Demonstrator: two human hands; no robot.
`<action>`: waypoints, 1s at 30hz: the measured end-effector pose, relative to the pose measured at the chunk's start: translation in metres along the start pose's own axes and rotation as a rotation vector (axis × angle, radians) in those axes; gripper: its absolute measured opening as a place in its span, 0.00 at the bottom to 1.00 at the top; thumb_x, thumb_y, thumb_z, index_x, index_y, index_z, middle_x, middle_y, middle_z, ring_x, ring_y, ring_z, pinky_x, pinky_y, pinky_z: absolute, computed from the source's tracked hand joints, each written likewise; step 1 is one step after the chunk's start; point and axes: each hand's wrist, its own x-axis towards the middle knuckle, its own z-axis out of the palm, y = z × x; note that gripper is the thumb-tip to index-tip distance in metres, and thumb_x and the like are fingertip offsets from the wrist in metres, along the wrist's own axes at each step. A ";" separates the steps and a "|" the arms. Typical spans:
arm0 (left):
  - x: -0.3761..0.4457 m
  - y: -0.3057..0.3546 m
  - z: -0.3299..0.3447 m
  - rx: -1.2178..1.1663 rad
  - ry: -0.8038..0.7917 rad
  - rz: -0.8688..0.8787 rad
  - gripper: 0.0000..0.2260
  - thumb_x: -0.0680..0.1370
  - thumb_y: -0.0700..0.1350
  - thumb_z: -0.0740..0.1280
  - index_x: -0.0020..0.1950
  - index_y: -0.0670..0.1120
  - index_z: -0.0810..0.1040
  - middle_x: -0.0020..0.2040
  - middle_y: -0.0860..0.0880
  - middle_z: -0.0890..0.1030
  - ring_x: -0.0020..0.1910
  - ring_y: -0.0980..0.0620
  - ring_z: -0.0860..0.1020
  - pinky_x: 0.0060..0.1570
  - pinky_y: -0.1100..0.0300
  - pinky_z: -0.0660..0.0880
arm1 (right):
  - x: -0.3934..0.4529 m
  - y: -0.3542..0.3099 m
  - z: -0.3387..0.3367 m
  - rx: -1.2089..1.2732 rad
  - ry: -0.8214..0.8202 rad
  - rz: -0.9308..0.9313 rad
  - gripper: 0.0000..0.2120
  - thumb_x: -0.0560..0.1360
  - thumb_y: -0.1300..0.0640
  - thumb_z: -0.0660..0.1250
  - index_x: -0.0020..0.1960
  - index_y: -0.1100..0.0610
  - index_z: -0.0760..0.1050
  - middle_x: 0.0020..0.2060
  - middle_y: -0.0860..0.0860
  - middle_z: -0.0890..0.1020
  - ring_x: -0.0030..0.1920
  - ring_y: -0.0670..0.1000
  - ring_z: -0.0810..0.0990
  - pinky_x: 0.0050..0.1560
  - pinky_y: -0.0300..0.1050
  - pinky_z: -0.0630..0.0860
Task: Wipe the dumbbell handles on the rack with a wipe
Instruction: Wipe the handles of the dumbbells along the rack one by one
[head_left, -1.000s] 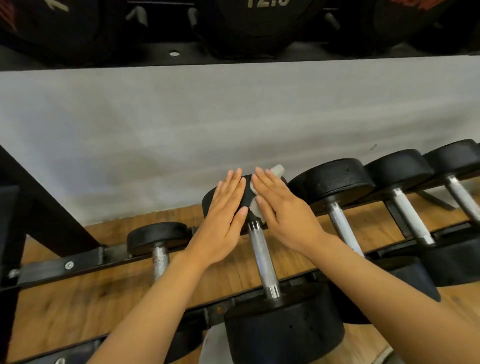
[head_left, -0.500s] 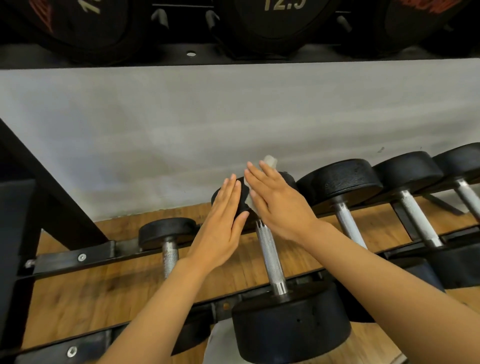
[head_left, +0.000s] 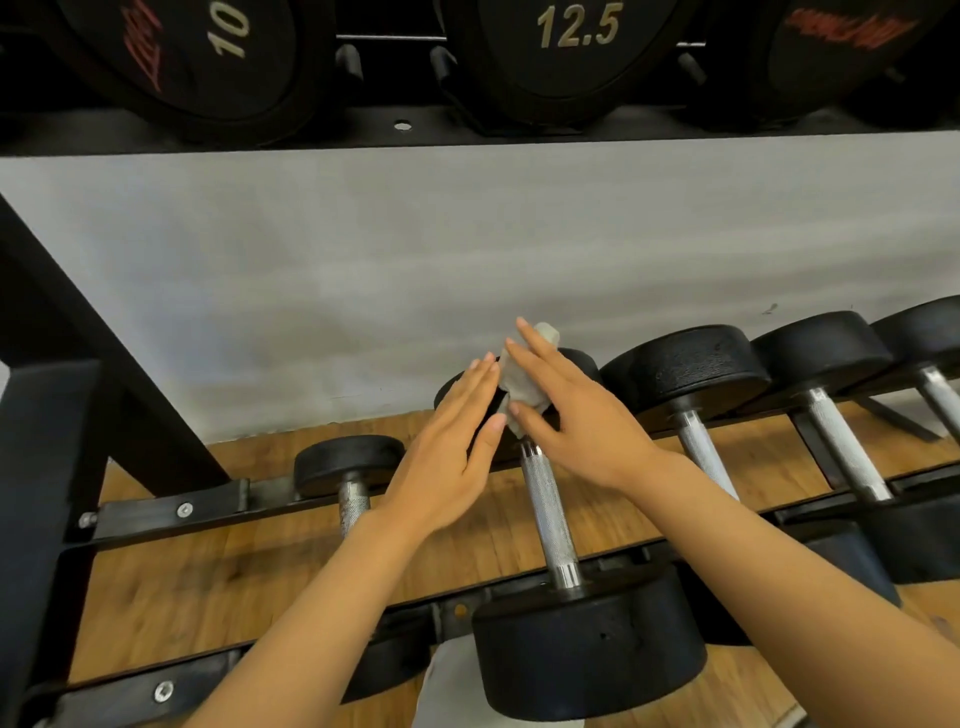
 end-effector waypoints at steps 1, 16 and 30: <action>0.000 -0.001 0.001 0.027 0.005 0.011 0.23 0.85 0.55 0.51 0.79 0.56 0.50 0.79 0.61 0.51 0.77 0.68 0.47 0.74 0.68 0.48 | -0.003 0.002 -0.001 -0.010 0.027 -0.006 0.28 0.81 0.48 0.60 0.79 0.50 0.56 0.79 0.40 0.49 0.77 0.44 0.53 0.70 0.43 0.66; 0.009 -0.008 0.022 0.530 0.291 0.373 0.18 0.83 0.45 0.60 0.68 0.38 0.76 0.69 0.41 0.75 0.70 0.47 0.73 0.73 0.54 0.65 | -0.032 0.026 0.013 -0.013 0.044 0.057 0.33 0.81 0.50 0.61 0.80 0.49 0.46 0.79 0.43 0.47 0.77 0.40 0.42 0.78 0.52 0.48; 0.026 -0.003 0.027 0.501 0.181 0.270 0.22 0.86 0.50 0.48 0.77 0.41 0.61 0.77 0.44 0.62 0.78 0.51 0.58 0.78 0.58 0.50 | -0.033 0.031 0.018 -0.016 0.046 0.035 0.35 0.81 0.53 0.63 0.80 0.52 0.47 0.79 0.44 0.46 0.78 0.42 0.42 0.78 0.53 0.47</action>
